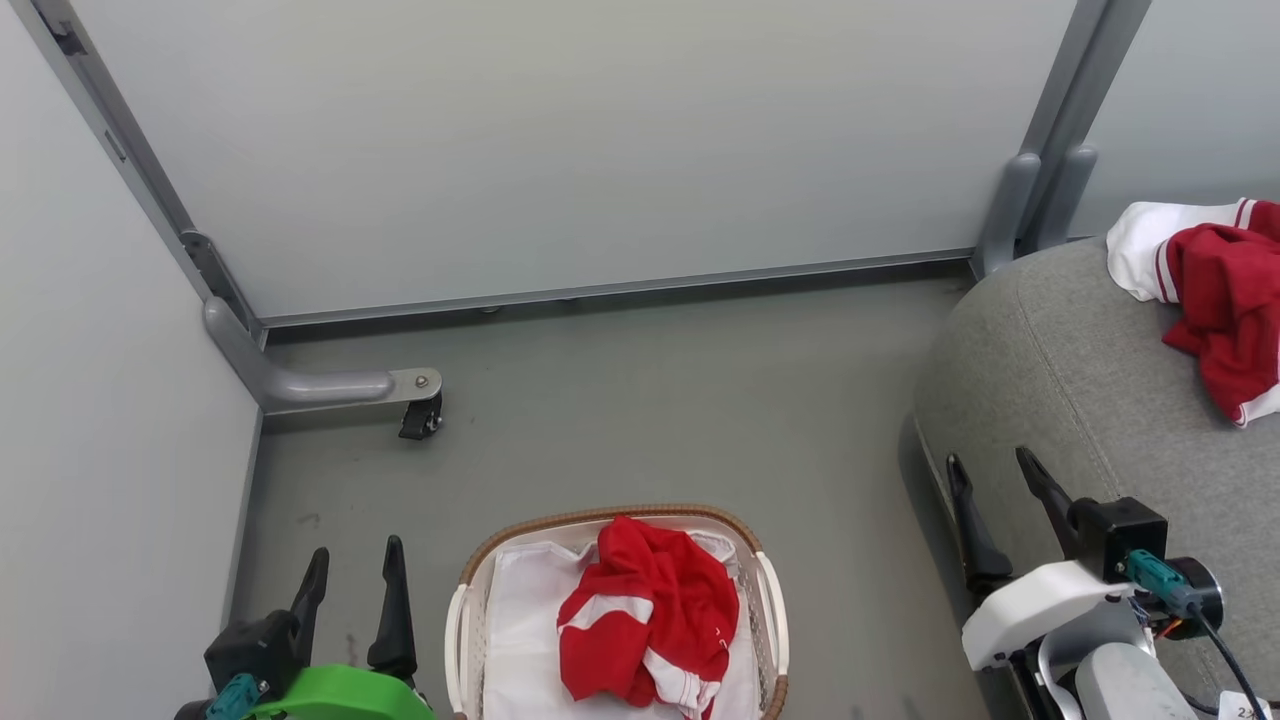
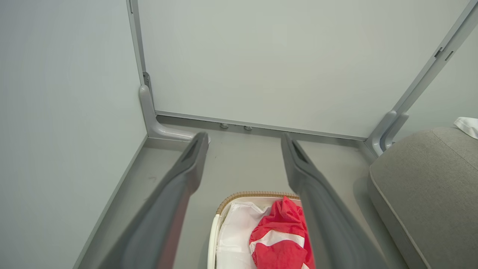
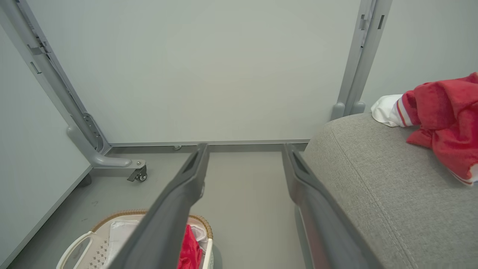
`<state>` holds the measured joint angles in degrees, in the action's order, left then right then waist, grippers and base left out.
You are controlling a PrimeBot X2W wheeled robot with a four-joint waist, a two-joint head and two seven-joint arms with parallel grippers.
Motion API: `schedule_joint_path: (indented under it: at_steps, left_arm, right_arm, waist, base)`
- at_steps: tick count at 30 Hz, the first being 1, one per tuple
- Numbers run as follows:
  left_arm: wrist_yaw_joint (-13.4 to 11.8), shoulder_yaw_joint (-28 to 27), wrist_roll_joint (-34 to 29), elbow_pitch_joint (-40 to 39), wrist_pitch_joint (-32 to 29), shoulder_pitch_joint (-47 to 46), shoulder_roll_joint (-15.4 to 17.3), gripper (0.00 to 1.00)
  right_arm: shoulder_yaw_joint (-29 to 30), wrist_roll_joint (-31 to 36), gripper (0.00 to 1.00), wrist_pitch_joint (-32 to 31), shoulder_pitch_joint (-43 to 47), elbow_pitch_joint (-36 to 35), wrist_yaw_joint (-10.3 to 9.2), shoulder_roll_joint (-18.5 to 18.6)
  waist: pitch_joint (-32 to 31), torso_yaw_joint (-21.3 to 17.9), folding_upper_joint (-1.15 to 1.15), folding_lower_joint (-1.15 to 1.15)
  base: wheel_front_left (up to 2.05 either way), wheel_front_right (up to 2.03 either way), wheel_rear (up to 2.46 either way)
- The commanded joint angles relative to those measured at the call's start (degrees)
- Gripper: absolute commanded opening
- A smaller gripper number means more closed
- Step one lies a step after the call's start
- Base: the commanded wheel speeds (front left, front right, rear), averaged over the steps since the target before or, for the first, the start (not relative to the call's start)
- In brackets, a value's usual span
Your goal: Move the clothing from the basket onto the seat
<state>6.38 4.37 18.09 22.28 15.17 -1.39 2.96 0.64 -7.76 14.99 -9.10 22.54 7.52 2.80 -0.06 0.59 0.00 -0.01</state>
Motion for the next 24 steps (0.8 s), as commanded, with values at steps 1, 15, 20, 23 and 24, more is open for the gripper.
schedule_joint_path:
  at_steps: [1, 15, 20, 23, 24]
  left_arm:
    - [0.19, -0.20, -0.20, -0.09, -0.03, 0.75, -0.03, 1.00]
    - [0.58, 0.47, 0.25, 1.28, -0.03, -0.13, -0.04, 1.00]
    - [0.59, 0.54, 0.28, 1.52, -0.03, -0.24, -0.04, 1.00]
    - [0.62, 0.57, 0.15, 1.59, -0.03, -0.40, -0.05, 1.00]
    - [0.62, 0.62, 0.07, 1.57, -0.03, -0.43, -0.04, 1.00]
  right_arm:
    - [-0.26, 0.35, 1.00, 0.30, 0.78, -0.07, -0.06, 0.21]
    - [-0.87, 1.80, 1.00, 0.30, 0.84, 0.73, -0.06, 0.19]
    - [-1.00, 1.52, 1.00, 0.30, 0.63, 0.72, -0.06, 0.19]
    - [-0.94, 1.59, 1.00, 0.30, 0.35, 0.54, -0.06, 0.19]
    - [-0.90, 1.64, 1.00, 0.30, 0.31, 0.50, -0.07, 0.18]
  waist:
    - [-0.02, -0.26, 0.00, 0.01]
    - [-0.35, -0.55, 0.00, 0.01]
    - [-0.30, -0.53, 0.00, 0.01]
    - [-0.21, -0.54, 0.00, 0.01]
    - [-0.19, -0.55, 0.00, 0.01]
  base:
    - [0.00, 0.00, 0.00]
    - [0.00, 0.00, 0.00]
    - [0.00, 0.00, 0.00]
    - [0.00, 0.00, 0.00]
    - [0.00, 0.00, 0.00]
